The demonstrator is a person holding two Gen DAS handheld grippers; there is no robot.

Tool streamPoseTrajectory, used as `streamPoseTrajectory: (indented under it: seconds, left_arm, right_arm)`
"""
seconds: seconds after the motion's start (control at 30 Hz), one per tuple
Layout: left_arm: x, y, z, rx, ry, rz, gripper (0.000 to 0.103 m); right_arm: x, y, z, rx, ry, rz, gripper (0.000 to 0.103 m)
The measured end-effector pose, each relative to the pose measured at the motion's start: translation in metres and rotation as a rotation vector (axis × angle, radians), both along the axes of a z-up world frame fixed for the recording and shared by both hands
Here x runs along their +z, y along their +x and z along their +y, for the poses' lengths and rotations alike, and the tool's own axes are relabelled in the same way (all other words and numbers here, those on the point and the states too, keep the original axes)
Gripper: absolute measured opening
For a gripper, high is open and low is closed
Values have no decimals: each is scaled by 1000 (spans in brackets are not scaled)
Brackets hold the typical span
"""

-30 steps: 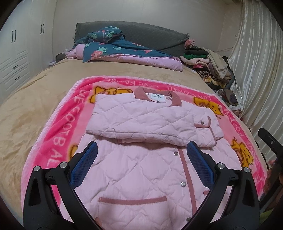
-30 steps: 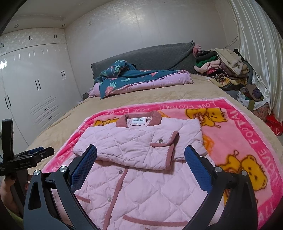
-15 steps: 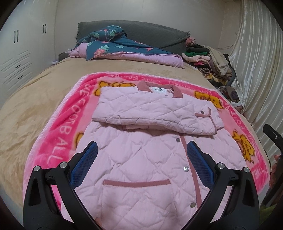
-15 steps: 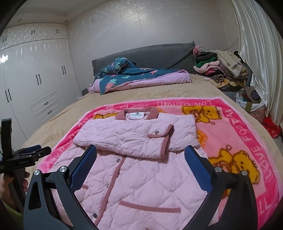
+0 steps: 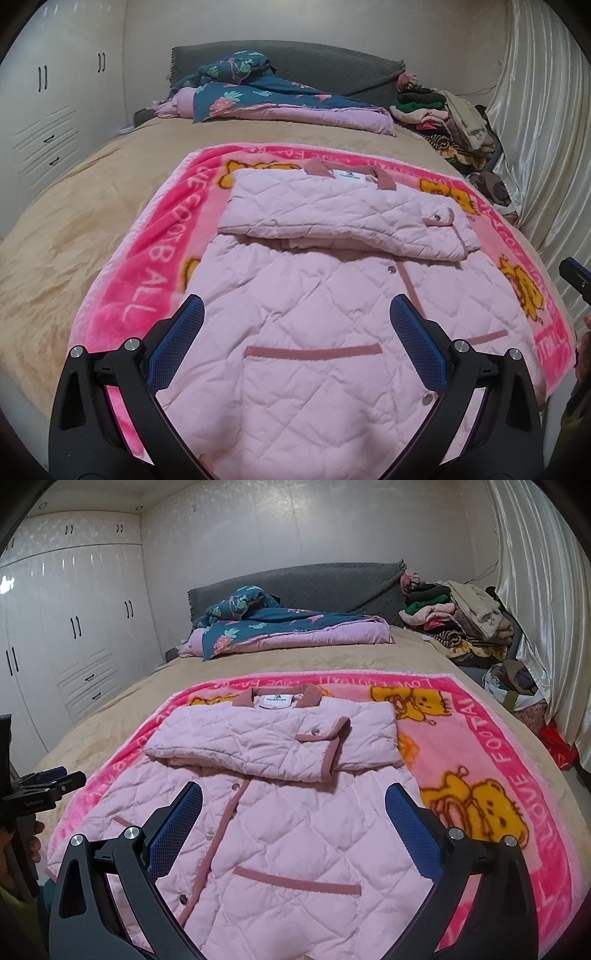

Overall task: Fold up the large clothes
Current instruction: 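Move both open tools toward the ribbed jacket hem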

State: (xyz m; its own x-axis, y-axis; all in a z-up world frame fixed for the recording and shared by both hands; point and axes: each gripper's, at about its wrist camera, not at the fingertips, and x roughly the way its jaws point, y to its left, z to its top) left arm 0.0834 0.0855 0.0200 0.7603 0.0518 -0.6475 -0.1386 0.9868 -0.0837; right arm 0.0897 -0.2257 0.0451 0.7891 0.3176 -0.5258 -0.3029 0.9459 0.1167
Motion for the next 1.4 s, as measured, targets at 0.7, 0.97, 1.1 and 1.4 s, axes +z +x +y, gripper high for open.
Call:
streamPoseTrajectory:
  seconds: [0.7,0.97,1.1,1.4]
  left_arm:
    - [-33,-22,21,46,-2,60,95]
    - [-46,-26,30,66,-7,95,95]
    - [-53,-29,40,90,-15,112,95]
    - [-75,-41,70,151,-43,184,95]
  right_arm:
    - [-30,-9,-17,-36,-35,67,99]
    - [-44,-10,-23,-52,-53,98,99]
    - [-56,-10,-31,-67,-66,125,99]
    - [-75,-14,-53,-109,-82,168,99]
